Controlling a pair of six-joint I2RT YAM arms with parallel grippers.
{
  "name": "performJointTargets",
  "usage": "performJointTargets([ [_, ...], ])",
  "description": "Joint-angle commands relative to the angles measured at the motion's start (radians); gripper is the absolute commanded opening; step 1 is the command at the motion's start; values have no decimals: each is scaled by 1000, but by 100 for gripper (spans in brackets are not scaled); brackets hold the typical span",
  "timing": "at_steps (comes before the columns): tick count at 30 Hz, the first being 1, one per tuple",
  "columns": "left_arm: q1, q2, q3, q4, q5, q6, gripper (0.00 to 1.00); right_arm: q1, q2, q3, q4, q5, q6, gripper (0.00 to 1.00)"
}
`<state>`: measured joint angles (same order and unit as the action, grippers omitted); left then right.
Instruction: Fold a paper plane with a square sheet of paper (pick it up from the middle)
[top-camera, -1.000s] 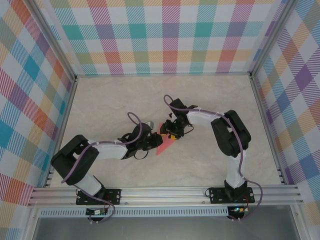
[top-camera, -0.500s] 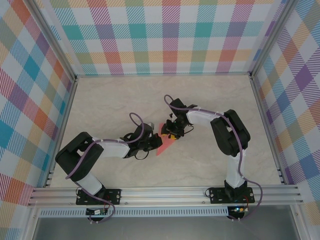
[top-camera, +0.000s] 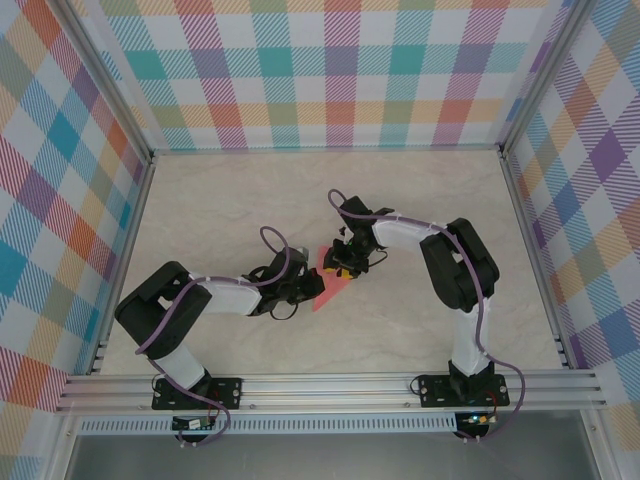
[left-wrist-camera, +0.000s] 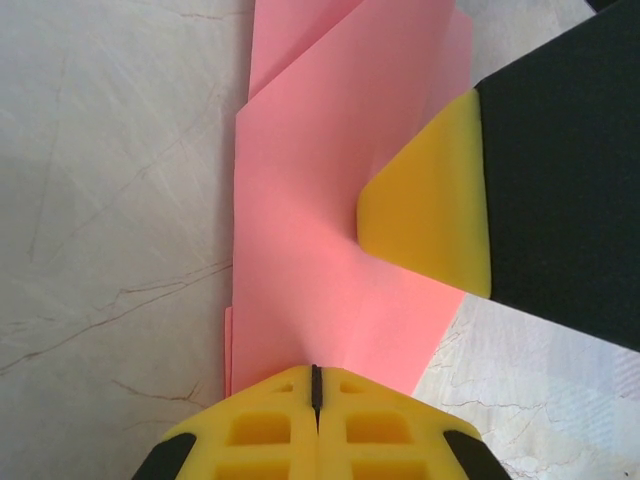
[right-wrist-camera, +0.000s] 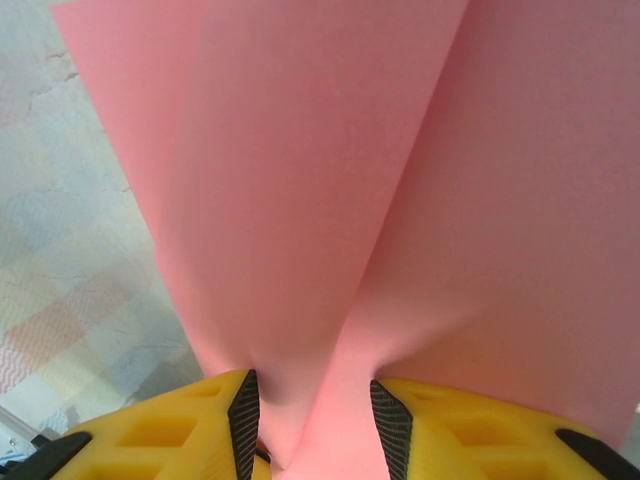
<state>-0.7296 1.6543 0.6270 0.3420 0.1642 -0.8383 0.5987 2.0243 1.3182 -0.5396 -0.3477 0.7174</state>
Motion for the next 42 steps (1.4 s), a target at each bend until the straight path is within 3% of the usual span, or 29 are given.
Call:
performJointTargets([
  [1, 12, 9, 16, -21, -12, -5, 1, 1, 128, -61, -94, 163, -20, 39],
  [18, 12, -90, 39, -54, -69, -18, 4, 3, 192, -47, -121, 218, -25, 39],
  [42, 12, 31, 67, -66, -43, -15, 2, 10, 208, -46, -121, 239, -33, 36],
])
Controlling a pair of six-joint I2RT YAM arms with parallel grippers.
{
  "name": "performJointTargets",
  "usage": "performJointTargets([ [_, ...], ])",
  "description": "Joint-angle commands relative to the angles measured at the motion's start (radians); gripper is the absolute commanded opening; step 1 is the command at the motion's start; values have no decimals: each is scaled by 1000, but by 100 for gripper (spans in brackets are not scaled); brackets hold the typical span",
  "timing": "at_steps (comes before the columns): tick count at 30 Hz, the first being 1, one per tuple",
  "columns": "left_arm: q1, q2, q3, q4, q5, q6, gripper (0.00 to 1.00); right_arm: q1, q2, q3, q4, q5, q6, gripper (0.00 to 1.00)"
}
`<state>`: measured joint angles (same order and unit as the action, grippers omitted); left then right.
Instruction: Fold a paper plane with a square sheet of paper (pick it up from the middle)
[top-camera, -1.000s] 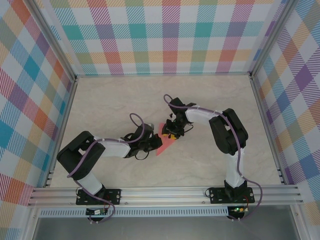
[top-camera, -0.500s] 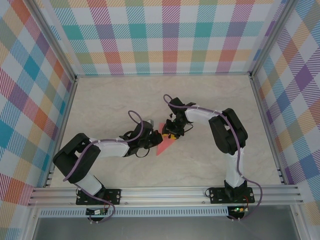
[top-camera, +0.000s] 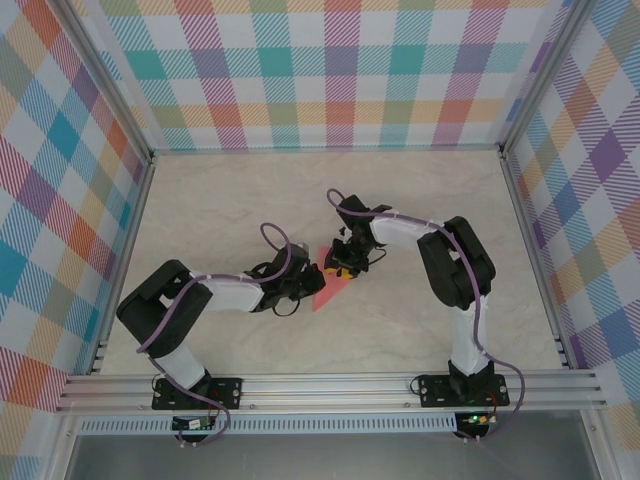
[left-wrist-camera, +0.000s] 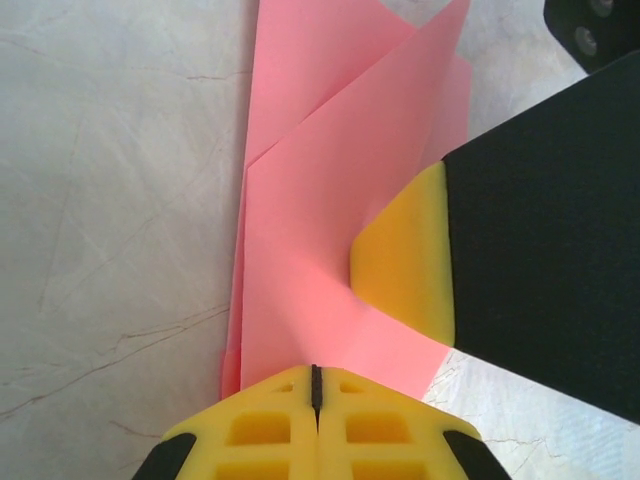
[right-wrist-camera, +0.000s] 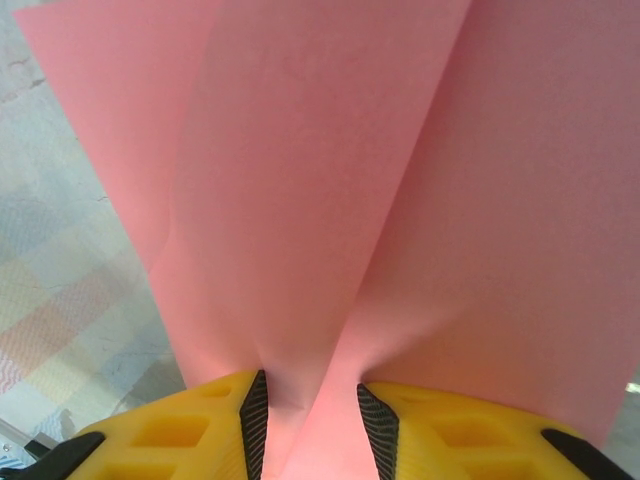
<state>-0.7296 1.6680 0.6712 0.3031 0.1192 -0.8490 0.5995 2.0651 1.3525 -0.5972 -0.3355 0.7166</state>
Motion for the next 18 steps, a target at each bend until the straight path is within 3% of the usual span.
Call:
performJointTargets([
  [1, 12, 20, 22, -24, 2, -4, 1, 11, 171, -79, -64, 229, -32, 36],
  [18, 13, 42, 17, -52, 0, -12, 0, 20, 191, -71, -74, 237, -37, 34],
])
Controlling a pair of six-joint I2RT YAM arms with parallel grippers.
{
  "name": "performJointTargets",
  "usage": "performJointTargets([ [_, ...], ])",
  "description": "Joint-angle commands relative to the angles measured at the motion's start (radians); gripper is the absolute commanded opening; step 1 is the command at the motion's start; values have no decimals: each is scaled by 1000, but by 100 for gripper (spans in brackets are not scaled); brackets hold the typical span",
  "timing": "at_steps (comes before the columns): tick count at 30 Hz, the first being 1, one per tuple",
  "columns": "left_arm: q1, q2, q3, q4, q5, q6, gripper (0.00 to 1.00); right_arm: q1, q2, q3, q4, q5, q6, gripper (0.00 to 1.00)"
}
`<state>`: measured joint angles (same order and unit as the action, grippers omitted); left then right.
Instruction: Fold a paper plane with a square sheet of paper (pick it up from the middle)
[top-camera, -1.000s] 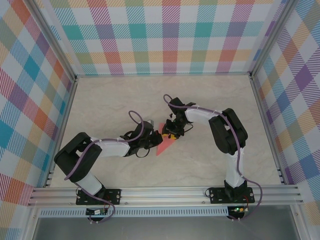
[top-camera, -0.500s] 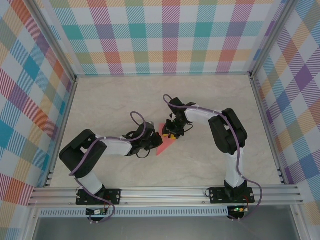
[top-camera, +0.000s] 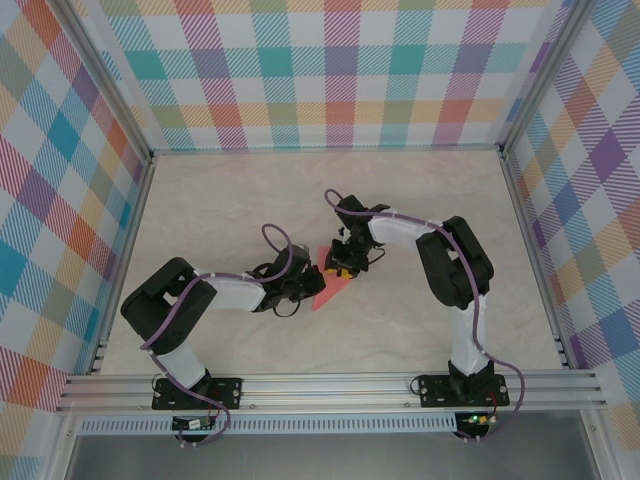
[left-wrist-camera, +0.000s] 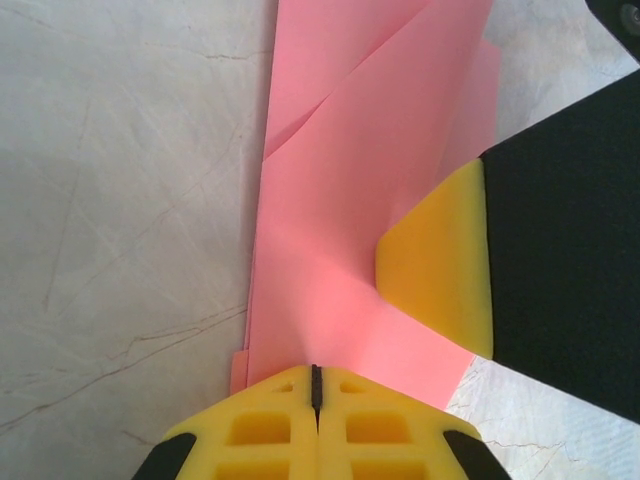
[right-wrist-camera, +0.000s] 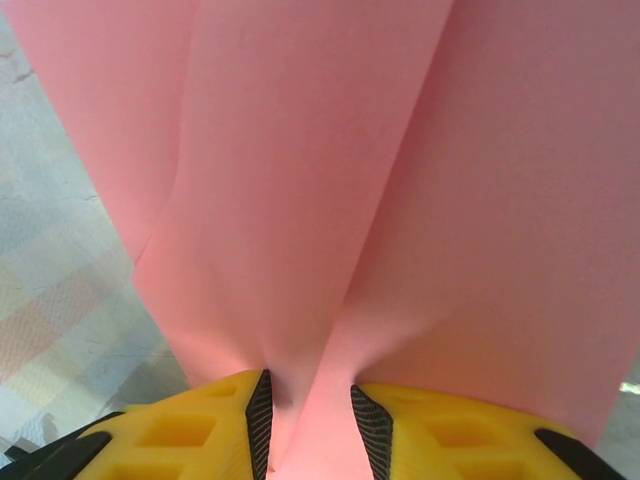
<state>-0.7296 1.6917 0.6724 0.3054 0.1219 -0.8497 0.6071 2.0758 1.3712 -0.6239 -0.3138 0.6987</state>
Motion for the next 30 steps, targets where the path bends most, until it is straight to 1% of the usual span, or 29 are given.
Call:
performJointTargets([
  [1, 12, 22, 15, -66, -4, -12, 0, 12, 173, -88, -47, 206, -21, 34],
  [3, 12, 28, 13, -91, -8, -13, 0, 12, 146, -80, -55, 188, -22, 34],
  [6, 11, 37, 3, -111, -5, -14, 0, 12, 66, -68, -53, 129, -28, 34],
  [10, 9, 47, -12, -140, -2, -10, 0, 5, -90, -44, -40, 94, -37, 35],
  [12, 9, 49, -16, -160, -5, -3, 0, 1, -162, -53, -13, 80, -52, 36],
  [15, 8, 49, -14, -178, -7, 2, 0, -9, -222, -92, 62, -2, -115, 33],
  [16, 7, 50, -13, -183, -7, 3, 0, -8, -226, -106, 82, -26, -151, 30],
  [20, 6, 53, -6, -197, -10, 8, 0, -9, -203, -123, 108, -66, -240, 9],
  [22, 7, 54, -4, -205, -13, 8, 0, -9, -200, -140, 154, -119, -269, 3],
  [25, 6, 56, -2, -213, -15, 7, 0, -8, -184, -146, 193, -169, -303, 0],
  [30, 5, 62, 5, -225, -15, 7, 0, -8, -144, -139, 203, -163, -334, 0],
])
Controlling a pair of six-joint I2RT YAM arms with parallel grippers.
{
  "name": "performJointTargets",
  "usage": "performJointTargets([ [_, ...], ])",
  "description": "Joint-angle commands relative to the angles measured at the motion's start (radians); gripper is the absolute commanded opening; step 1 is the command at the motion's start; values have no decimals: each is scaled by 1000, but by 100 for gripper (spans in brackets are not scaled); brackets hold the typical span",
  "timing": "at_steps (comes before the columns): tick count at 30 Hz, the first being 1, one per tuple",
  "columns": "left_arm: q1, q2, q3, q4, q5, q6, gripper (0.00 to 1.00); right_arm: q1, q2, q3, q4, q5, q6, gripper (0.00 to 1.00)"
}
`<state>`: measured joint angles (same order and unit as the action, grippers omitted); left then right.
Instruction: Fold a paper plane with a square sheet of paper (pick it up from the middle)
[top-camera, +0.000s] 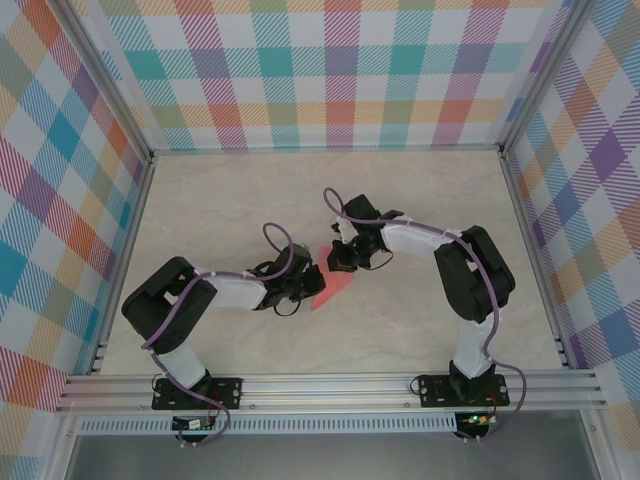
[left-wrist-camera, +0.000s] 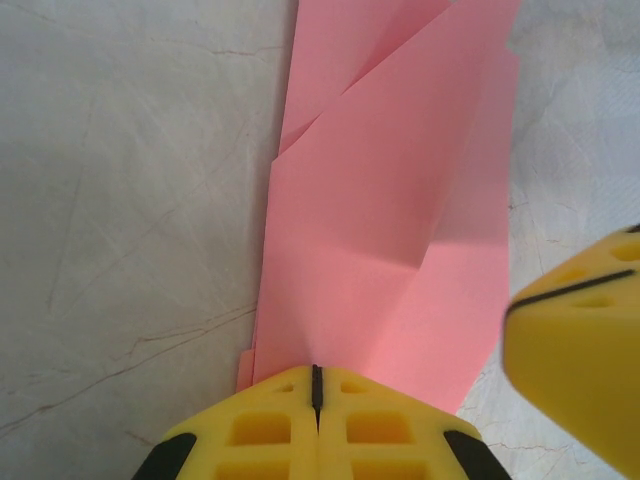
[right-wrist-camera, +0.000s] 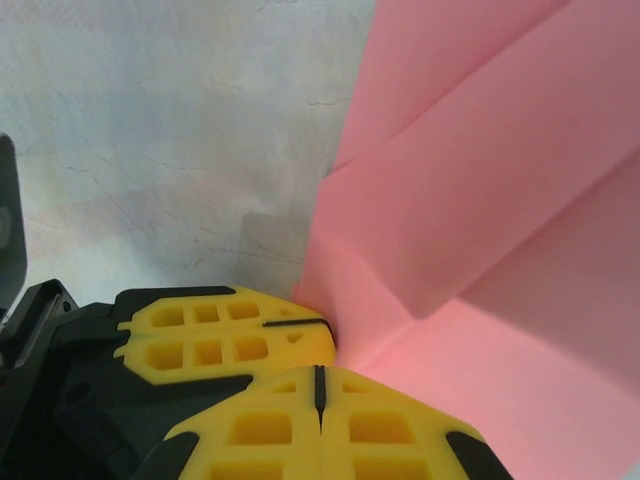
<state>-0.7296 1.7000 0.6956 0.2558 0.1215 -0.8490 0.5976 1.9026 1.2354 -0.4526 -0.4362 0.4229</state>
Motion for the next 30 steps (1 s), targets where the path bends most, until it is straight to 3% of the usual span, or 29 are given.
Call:
performJointTargets([
  [1, 4, 54, -18, -178, -16, 6, 0, 1, 39, -4, 37, -45, -65, 0],
  [13, -2, 63, 0, -260, -41, 16, 0, -12, 123, 10, 49, 6, -90, 0],
  [26, -20, 97, -18, -317, -59, 37, 0, -164, 147, 99, 74, 148, -12, 0],
  [30, -22, 98, -7, -322, -59, 39, 0, -173, 78, 96, 115, 105, -27, 0],
])
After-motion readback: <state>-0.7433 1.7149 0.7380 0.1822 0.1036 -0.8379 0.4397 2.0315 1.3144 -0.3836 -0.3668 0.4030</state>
